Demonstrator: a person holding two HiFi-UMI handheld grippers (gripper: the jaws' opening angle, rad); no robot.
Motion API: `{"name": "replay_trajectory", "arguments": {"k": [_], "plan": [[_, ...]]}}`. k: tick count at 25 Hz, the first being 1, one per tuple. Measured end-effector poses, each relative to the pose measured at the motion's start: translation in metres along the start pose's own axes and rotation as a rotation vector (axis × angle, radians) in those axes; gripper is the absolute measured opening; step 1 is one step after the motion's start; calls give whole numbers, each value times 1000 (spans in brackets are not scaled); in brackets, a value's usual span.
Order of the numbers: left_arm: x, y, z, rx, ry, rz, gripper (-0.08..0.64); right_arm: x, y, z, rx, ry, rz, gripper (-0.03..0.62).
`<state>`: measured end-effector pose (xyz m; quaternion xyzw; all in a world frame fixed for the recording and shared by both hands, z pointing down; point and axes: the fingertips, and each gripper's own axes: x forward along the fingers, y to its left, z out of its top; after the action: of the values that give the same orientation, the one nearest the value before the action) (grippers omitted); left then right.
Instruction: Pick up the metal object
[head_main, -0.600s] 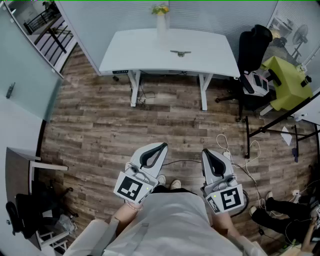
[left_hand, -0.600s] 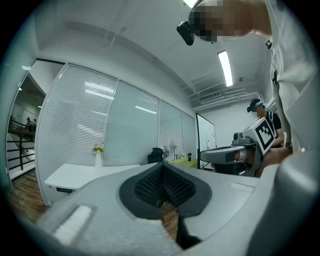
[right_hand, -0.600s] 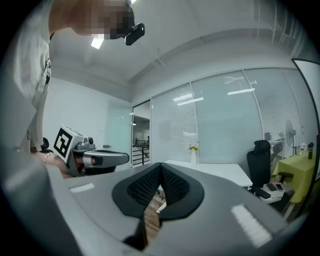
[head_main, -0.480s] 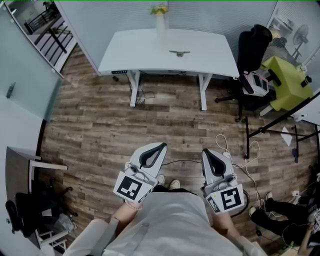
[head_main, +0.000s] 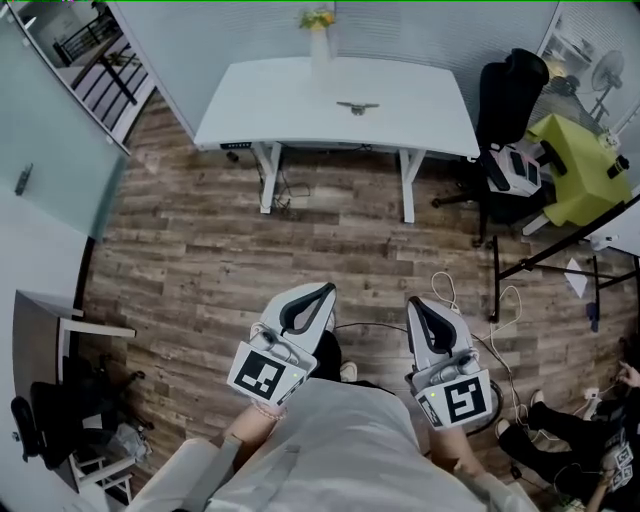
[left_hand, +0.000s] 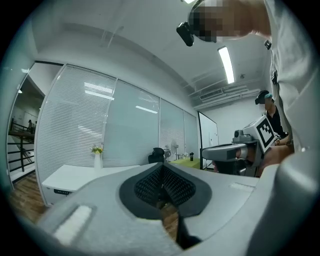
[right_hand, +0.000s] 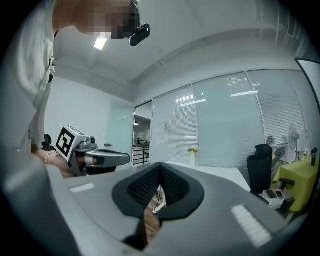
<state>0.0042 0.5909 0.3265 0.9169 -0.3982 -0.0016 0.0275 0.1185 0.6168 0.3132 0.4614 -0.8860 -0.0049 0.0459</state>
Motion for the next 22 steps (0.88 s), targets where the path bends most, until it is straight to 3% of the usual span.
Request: {"name": "replay_trajectory", "arguments": {"k": [9,22], "plan": [[39,47,-10,-14,13,-10,3,56,-28,-11,16,19,-8,5],[108,169,-4,-28,5,-31,3,194,-71,-7,11,37,-18,5]]}}
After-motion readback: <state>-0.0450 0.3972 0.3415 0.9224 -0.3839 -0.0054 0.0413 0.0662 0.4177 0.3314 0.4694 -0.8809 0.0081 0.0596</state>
